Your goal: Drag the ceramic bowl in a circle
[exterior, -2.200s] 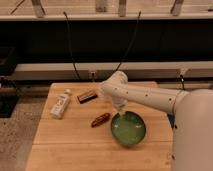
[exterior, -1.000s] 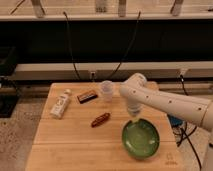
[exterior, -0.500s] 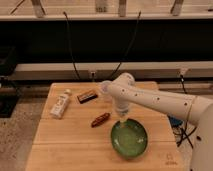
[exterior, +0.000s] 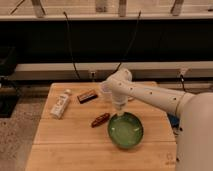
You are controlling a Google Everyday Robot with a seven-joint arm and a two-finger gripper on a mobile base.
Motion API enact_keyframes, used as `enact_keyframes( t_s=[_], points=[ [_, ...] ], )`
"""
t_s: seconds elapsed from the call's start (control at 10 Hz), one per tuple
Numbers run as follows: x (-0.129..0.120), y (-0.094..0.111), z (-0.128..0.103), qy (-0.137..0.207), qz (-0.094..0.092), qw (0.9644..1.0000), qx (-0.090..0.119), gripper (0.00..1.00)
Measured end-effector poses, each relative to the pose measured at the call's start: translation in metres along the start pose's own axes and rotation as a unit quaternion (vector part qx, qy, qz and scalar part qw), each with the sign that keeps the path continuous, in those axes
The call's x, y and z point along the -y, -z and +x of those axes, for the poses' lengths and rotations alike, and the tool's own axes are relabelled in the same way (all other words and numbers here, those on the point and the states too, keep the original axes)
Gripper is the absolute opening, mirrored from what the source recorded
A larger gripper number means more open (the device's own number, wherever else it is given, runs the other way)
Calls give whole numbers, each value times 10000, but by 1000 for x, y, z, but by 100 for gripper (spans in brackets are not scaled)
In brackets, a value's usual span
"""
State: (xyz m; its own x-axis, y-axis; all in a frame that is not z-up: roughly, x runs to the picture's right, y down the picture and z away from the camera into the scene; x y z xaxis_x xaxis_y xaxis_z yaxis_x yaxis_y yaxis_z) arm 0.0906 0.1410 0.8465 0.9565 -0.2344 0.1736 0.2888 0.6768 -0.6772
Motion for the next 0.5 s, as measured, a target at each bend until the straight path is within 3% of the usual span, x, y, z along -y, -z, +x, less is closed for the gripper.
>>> enact_keyframes(
  t_s=[0.1, 0.4, 0.5],
  points=[
    [5, 0, 10, -49, 13, 10000, -16, 1],
    [4, -1, 40, -339, -32, 9994, 73, 23],
    [0, -2, 44, -312, -51, 9995, 70, 25]
  ],
)
